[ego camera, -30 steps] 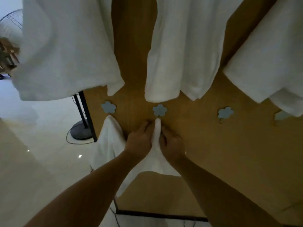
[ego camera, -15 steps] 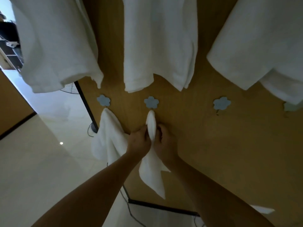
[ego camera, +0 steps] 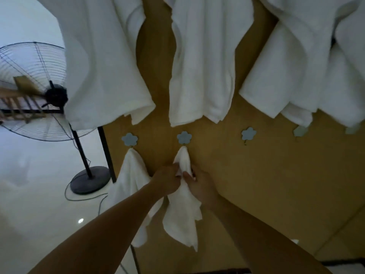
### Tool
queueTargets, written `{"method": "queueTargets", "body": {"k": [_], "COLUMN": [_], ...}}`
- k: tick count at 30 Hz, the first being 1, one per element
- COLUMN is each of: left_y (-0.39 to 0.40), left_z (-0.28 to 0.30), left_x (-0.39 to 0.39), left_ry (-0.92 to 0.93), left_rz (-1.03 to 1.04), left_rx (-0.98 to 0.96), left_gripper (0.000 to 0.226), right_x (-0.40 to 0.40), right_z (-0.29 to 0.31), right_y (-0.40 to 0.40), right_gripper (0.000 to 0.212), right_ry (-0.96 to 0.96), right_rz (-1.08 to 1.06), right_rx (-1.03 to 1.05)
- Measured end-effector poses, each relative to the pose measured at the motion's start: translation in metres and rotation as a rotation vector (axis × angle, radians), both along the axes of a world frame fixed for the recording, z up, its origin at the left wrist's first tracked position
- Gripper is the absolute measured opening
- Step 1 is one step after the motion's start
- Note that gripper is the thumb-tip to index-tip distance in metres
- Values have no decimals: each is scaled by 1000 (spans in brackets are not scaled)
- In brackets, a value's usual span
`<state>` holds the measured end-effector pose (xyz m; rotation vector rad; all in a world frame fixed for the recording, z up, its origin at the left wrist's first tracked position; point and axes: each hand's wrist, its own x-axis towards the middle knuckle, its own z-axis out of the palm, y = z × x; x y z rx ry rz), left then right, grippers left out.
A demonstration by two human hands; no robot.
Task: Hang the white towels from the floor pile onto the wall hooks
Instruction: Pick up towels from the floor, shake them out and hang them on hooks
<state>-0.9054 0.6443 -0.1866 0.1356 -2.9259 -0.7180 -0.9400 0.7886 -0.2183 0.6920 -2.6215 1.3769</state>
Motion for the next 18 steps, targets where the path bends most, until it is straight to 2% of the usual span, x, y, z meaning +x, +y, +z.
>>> {"method": "queueTargets", "body": {"k": [3,6,9,14,18], "left_y": [-17,-26,-22,21,85], "left_z": [7,17,27,41,47], "left_x": [15,27,39,67,101], "left_ry": [52,142,199,238,308], "left_rz": [-98,-214,-322,-526,-660], "left_rx": [-35,-42,-131,-111,-114], "left_gripper": [47,48,47,48,49], "right_x": [24,53,86,147,205], "right_z": [8,18,29,43,50], "right_y": [2,4,14,57,111], "right_gripper": [38,46,56,60,61], "right_ry": [62,98,122,96,92], "right_rz": [-121,-221,-307,-487,-658], "right_rx": [86,160,274,399,444]}}
